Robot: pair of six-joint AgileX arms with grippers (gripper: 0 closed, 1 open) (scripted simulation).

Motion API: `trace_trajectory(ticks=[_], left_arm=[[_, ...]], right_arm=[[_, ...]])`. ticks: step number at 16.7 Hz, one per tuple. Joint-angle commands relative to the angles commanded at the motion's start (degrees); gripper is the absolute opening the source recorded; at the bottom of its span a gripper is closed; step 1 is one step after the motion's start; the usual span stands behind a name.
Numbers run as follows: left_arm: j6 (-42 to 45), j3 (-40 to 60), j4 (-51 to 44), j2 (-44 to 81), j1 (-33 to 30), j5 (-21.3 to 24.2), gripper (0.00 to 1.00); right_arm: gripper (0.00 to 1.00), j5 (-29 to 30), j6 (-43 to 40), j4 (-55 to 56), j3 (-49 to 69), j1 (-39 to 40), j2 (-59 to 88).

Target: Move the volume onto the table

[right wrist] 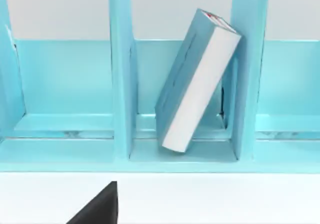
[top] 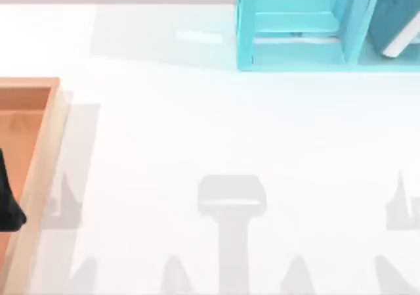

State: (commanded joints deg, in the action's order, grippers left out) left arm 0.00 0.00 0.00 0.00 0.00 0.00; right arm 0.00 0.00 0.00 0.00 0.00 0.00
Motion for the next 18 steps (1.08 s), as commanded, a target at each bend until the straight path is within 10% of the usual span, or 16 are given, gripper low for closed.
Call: trace_trajectory(ticks=[8,18], left_arm=[[0.0,0.0,0.0,0.0,0.0,0.0,1.0],[0.0,0.0,0.0,0.0,0.0,0.0,1.0]], right_arm=[[1.0,-2.75,4.78,6.34,2.24,0.89,11.75],[1.0,-9.03,17.15,36.19,15.98,1.29,63.66]])
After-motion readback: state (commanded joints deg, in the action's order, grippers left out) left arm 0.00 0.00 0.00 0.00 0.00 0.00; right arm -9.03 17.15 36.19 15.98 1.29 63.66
